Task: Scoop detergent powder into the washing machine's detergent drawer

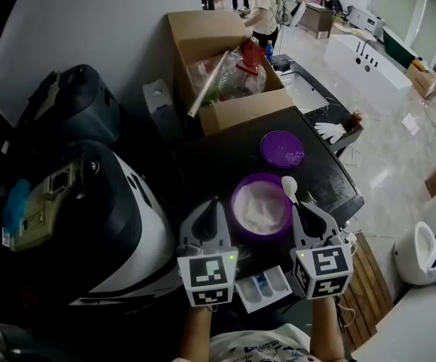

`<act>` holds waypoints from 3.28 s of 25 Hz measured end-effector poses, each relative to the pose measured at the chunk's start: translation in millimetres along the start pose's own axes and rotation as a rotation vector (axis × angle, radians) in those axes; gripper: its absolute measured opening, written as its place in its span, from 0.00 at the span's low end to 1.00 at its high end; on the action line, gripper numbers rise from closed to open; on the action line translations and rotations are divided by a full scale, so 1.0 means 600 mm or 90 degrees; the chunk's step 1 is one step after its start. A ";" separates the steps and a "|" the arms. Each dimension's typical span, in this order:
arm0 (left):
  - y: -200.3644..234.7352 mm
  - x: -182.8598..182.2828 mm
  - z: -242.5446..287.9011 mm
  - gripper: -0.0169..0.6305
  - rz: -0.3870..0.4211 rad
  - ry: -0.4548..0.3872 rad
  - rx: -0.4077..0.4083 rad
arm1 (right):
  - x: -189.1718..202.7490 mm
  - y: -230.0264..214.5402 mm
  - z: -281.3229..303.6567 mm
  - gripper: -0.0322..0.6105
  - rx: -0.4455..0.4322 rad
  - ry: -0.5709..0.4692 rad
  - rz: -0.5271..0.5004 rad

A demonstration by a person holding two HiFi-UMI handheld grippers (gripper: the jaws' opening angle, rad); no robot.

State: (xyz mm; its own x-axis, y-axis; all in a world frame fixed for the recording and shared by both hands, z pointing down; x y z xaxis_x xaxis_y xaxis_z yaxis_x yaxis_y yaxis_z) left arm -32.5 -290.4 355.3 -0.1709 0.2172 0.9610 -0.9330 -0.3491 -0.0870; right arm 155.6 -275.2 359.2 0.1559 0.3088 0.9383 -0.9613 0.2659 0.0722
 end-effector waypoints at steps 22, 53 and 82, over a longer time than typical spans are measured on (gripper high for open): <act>0.013 0.029 -0.008 0.03 -0.004 0.045 0.017 | 0.027 0.032 0.036 0.08 -0.118 0.264 -0.131; 0.019 0.038 -0.013 0.03 -0.009 0.057 0.019 | 0.058 0.039 0.061 0.08 -0.228 0.443 -0.212; 0.023 0.040 -0.014 0.03 -0.018 0.059 0.015 | 0.067 0.054 0.051 0.08 -0.286 0.417 -0.022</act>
State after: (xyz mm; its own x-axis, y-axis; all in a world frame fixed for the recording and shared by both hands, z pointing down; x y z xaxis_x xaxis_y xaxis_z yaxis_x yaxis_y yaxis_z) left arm -52.4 -282.4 374.9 -0.1744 0.3102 0.9345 -0.9303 -0.3629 -0.0532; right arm 124.0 -282.1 409.4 0.4196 0.7312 0.5378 -0.7916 0.5847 -0.1774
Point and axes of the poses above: the fingertips, and each gripper's own axes: z forward along the fingers, y to its left, x out of its underside, the point moved 4 cm from there along -z, backward along the fingers, and after that the axes turned 3 degrees about x, right-handed, at the moved point
